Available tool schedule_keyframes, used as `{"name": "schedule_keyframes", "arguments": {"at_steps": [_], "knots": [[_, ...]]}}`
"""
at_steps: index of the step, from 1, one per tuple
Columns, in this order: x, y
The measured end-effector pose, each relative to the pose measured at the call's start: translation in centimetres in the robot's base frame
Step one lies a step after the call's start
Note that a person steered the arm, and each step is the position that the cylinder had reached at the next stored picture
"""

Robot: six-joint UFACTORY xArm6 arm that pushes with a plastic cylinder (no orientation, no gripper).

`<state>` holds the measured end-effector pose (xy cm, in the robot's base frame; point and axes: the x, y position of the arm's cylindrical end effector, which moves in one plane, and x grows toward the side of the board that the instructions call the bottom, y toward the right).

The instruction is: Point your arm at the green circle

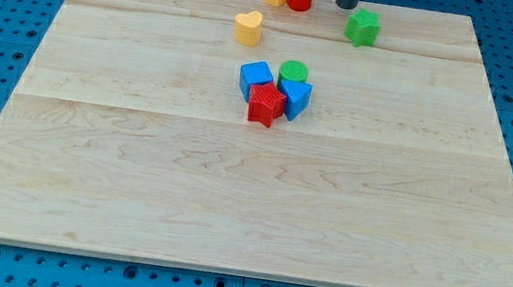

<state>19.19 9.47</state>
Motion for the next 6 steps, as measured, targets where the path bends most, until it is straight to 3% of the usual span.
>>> {"name": "schedule_keyframes", "arguments": {"at_steps": [3, 4, 5, 6], "knots": [[0.1, -9.4], [2.5, -7.8], [10.2, -7.2], [13.6, -7.6]]}}
